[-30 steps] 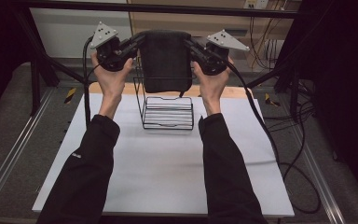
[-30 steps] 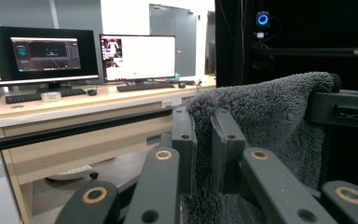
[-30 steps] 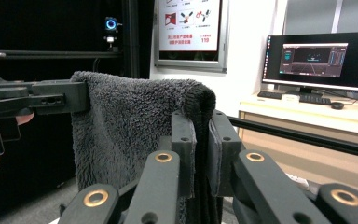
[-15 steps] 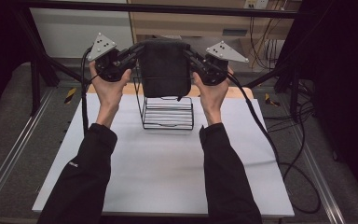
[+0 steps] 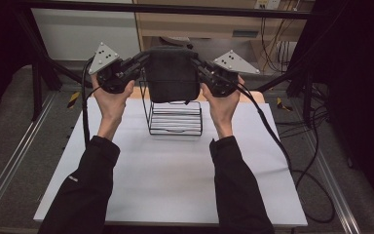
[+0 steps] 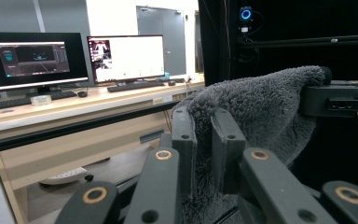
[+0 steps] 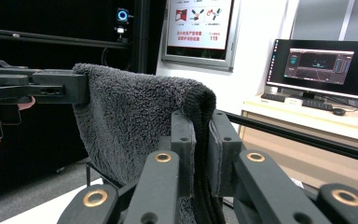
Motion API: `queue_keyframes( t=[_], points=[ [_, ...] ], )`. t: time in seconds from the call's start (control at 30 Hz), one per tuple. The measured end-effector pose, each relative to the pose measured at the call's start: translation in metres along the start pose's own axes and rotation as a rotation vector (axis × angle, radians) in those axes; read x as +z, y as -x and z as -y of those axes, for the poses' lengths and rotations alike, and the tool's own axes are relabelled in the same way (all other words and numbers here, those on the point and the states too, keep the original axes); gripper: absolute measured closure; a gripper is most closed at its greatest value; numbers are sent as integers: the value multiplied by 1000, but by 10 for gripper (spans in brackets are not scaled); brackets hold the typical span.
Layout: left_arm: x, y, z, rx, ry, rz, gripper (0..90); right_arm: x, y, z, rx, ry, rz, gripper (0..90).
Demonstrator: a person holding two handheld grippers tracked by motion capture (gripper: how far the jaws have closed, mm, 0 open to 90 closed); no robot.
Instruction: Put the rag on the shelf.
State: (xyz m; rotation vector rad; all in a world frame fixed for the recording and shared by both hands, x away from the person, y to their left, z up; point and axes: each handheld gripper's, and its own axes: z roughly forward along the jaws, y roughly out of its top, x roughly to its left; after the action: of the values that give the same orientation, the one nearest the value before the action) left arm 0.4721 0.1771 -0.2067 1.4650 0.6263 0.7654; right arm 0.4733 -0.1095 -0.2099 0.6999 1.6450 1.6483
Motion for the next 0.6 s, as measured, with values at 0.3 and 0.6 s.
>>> queue_keyframes(
  t=[0.3, 0.6],
  points=[
    [-8, 6, 8, 12, 2, 10, 809, -7, -4, 5, -12, -4, -11, 829],
    [-17, 12, 19, 22, -1, 17, 809, -14, -10, 18, -16, 7, -18, 829]
  ],
)
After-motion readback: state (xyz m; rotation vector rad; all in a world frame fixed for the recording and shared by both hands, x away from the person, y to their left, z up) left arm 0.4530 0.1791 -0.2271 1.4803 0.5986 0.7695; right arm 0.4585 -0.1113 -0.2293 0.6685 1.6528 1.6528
